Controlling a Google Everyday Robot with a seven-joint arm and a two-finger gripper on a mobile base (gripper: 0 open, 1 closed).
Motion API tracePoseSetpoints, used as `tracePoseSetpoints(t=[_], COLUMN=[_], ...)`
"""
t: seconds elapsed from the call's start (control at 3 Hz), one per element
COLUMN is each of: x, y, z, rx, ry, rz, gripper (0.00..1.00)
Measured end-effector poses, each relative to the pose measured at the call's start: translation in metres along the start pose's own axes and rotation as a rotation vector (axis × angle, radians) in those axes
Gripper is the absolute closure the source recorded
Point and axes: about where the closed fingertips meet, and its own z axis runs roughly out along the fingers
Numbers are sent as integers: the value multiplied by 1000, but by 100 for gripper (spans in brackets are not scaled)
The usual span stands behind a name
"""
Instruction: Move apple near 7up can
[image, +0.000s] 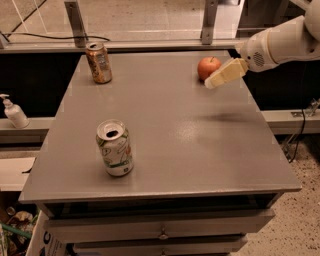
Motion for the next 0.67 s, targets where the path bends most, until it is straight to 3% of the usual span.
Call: tracePoseSetpoints(t=[0.67], x=[-14], y=[-31], z=[45], rx=[-8], ry=[-68], rz=[86], gripper=[0])
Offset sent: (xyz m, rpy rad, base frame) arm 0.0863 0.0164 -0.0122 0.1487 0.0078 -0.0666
